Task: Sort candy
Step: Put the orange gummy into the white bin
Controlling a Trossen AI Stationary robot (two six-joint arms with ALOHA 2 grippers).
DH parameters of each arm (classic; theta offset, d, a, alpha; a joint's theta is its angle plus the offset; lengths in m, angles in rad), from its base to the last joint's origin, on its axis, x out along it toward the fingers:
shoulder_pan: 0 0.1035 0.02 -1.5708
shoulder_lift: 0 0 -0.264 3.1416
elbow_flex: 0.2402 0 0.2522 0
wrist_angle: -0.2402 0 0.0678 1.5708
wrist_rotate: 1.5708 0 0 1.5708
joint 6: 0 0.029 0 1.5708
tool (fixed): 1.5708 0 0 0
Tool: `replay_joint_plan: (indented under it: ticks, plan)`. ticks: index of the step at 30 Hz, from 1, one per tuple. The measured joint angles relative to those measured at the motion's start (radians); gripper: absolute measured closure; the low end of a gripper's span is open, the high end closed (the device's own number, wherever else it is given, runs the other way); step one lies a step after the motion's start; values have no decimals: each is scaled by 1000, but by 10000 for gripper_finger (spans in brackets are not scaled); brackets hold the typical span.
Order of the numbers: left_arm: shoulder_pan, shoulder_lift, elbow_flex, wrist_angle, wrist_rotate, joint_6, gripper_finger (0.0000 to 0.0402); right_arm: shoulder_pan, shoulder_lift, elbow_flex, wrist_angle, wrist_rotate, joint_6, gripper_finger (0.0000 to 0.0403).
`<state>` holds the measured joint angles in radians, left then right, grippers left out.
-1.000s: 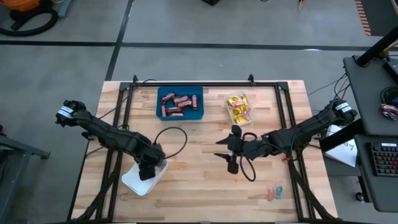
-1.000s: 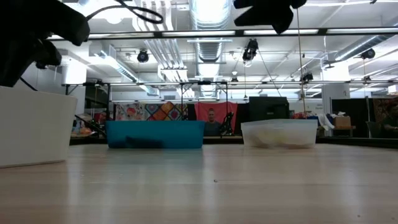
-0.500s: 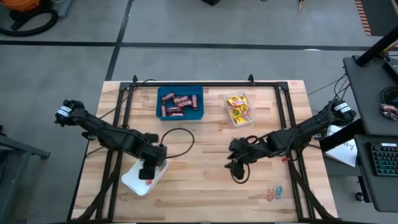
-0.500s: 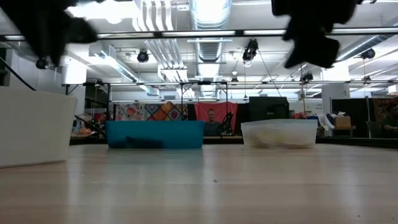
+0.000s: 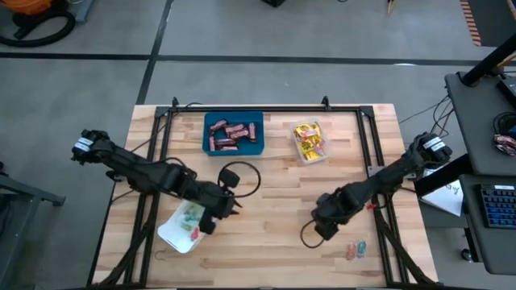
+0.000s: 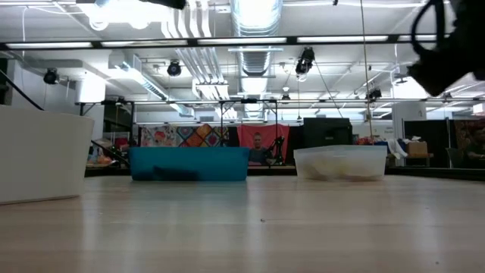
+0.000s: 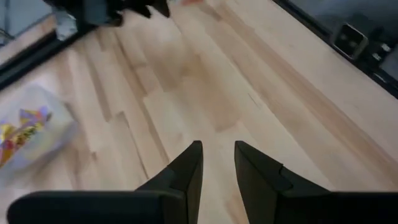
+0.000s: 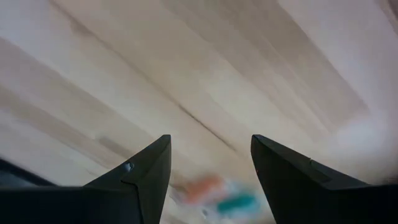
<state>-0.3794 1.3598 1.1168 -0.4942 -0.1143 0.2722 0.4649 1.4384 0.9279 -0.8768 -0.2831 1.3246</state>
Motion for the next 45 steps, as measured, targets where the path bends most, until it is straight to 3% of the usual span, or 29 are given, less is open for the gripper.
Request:
replay_joint_plan:
  ticks: [8,19,31,35,45]
  plan:
    - [85,0,-57,50,-8,-21,325,161,-2,0,-55,-39,246,188]
    - [164,8,-61,104,-9,-30,325,333,19,0,54,-22,630,188]
    - [184,8,-64,116,-9,-10,325,348,138,-1,88,-39,594,195]
    - [184,8,-64,116,-9,-11,325,341,155,-3,90,-36,570,227]
    - [184,8,-64,123,-9,-18,325,335,181,-11,99,-36,544,358]
